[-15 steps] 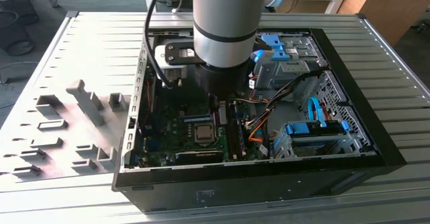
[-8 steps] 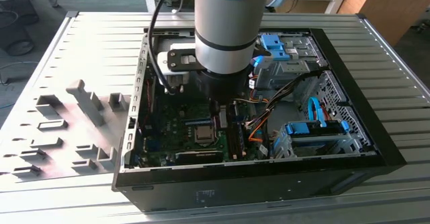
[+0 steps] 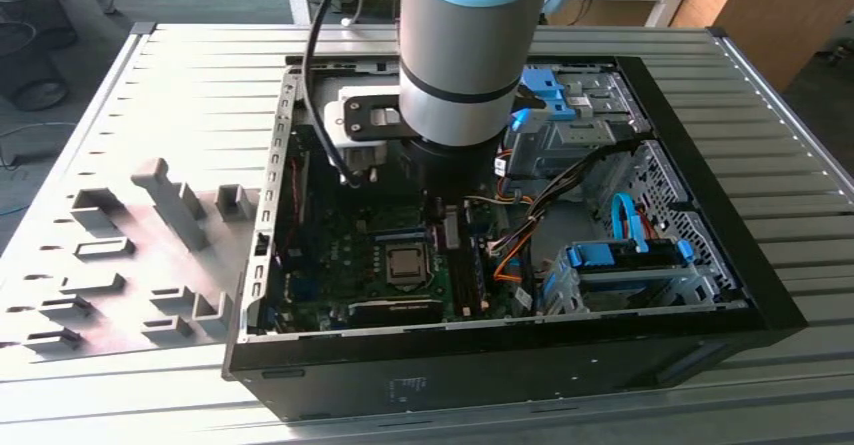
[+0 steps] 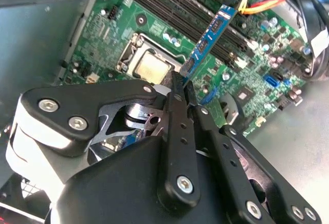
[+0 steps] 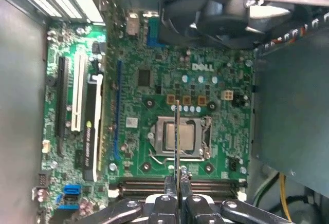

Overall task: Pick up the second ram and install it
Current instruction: 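Pick up the second ram and move it above second insertion slot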

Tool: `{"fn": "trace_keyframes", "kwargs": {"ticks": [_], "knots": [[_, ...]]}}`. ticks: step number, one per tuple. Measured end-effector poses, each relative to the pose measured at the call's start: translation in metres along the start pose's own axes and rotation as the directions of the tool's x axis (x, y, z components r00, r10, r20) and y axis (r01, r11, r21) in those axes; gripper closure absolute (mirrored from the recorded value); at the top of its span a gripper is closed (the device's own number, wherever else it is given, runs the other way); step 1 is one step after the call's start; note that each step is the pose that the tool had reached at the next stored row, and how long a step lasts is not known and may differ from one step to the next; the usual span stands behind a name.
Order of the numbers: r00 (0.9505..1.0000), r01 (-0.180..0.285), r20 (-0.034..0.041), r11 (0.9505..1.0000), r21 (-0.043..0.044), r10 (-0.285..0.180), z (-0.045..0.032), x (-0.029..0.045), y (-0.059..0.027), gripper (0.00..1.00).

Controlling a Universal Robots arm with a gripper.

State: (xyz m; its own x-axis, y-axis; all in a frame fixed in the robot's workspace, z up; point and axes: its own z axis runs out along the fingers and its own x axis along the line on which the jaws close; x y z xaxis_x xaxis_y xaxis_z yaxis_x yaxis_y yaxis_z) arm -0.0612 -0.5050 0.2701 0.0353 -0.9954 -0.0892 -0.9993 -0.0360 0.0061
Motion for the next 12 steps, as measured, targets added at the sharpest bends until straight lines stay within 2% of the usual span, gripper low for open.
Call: {"fn": "trace_keyframes", "kwargs": {"ticks": [2,12], "knots": [[1.0,0.0,0.001,1.0,0.0,0.0,0.0001,-0.002,-0.0033,0.86],[1.0,0.0,-0.0006,1.0,0.0,0.0,0.0002,-0.0022,-0.0033,0.86]]}}
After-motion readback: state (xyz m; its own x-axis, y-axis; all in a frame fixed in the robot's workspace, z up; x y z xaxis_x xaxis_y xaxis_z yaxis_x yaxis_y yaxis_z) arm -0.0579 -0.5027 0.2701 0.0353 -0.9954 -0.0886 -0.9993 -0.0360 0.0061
